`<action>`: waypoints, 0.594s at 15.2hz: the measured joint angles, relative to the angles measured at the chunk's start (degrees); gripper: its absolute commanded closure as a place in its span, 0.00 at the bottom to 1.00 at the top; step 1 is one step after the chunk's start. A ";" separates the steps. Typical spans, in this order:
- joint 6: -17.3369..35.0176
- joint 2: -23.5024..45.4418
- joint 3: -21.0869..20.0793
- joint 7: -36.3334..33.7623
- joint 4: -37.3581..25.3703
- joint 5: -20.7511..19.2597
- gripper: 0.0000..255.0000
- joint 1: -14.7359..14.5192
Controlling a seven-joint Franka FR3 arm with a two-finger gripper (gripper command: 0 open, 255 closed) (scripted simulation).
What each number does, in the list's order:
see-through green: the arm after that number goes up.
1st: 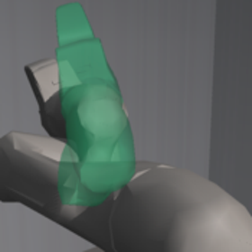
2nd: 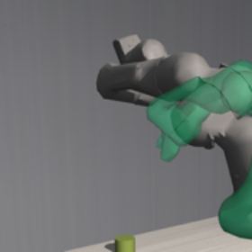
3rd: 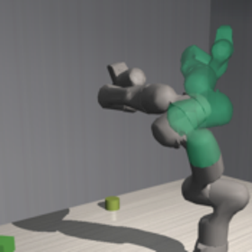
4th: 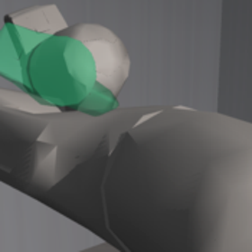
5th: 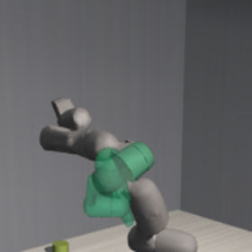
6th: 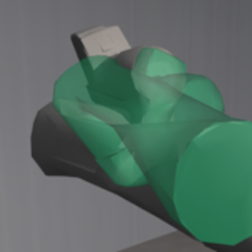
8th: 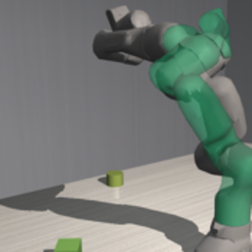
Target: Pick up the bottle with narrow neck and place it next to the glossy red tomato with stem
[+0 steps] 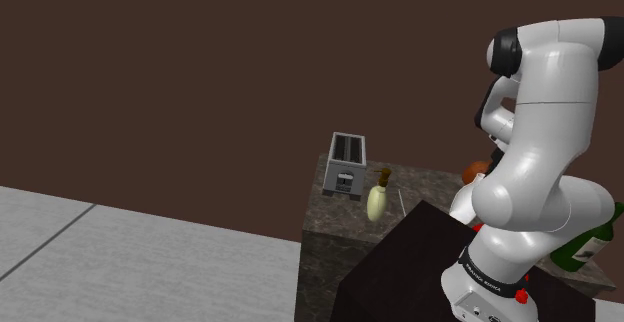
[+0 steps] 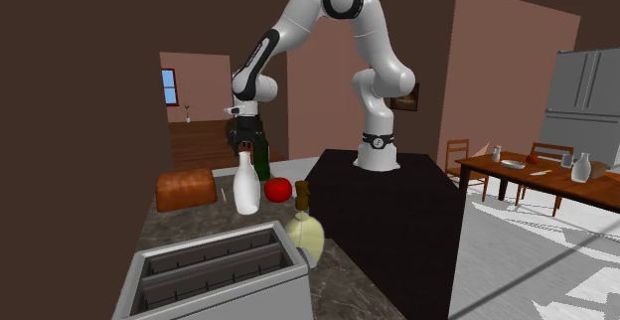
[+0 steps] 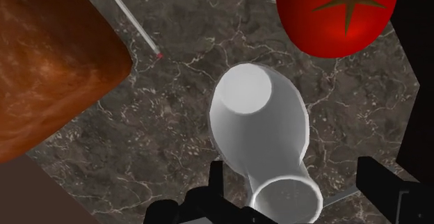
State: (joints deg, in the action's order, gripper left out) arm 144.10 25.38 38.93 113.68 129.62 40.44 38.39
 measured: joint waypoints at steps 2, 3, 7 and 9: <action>-1.49 -3.08 2.70 -2.44 0.75 -3.53 0.00 -2.02; -2.46 -4.82 4.28 -3.80 1.00 -5.67 0.00 -3.04; -3.27 -6.23 5.53 -4.96 1.18 -7.53 0.00 -3.85; -3.32 -6.33 5.61 -5.05 1.21 -7.66 0.00 -3.91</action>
State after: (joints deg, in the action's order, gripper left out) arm 140.78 19.05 44.54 108.64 130.84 32.78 34.47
